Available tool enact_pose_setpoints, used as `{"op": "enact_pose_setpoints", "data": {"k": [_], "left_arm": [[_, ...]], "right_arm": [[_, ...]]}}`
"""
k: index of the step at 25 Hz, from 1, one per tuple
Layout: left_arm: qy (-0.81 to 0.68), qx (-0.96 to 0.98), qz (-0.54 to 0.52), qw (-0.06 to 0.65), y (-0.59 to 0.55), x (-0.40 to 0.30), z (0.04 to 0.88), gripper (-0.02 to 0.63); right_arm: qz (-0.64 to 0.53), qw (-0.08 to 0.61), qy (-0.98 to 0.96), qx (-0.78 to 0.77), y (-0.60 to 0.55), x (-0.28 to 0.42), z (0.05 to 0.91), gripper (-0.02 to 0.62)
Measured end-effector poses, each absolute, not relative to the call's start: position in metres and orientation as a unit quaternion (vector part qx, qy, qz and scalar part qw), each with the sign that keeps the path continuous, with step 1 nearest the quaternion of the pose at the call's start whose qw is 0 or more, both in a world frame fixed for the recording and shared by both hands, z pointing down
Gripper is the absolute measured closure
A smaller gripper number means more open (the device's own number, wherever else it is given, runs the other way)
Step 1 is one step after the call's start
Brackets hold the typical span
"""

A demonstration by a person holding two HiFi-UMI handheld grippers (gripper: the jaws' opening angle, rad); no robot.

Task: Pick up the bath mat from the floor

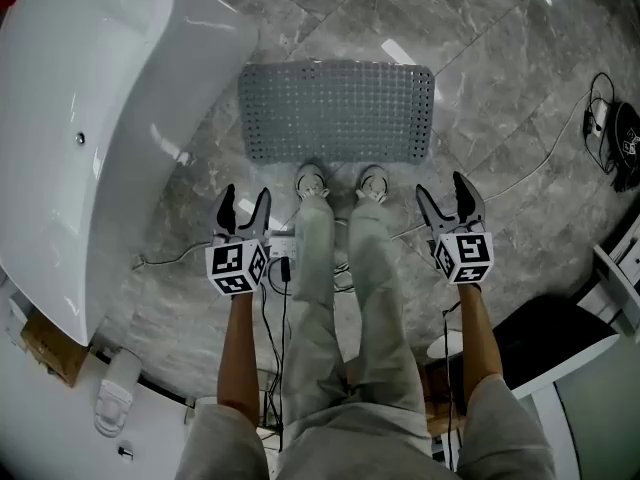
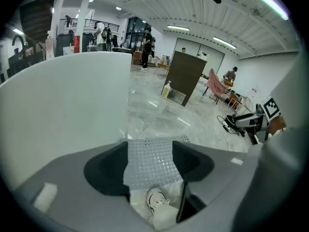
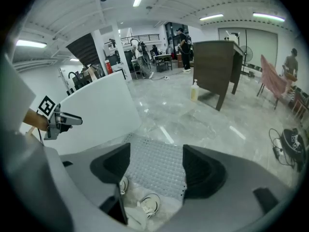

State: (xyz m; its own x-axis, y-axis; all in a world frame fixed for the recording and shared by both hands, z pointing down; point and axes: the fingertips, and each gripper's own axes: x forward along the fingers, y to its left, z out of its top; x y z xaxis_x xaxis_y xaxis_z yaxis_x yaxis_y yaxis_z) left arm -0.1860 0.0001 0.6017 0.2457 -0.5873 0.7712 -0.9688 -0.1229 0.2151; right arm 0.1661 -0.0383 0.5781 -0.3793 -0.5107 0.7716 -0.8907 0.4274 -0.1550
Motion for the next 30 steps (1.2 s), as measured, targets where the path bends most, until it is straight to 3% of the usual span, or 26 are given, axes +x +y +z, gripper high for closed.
{"op": "enact_pose_setpoints", "data": {"k": [18, 30], "left_arm": [[-0.527, 0.720, 0.275, 0.358, -0.004, -0.163, 0.727, 0.321], [-0.507, 0.738, 0.282, 0.346, -0.019, -0.146, 0.790, 0.321]], "right_arm": [[0.294, 0.328, -0.760, 0.478, -0.042, 0.192, 0.720, 0.287], [0.324, 0.351, -0.720, 0.503, -0.047, 0.227, 0.849, 0.253]]}}
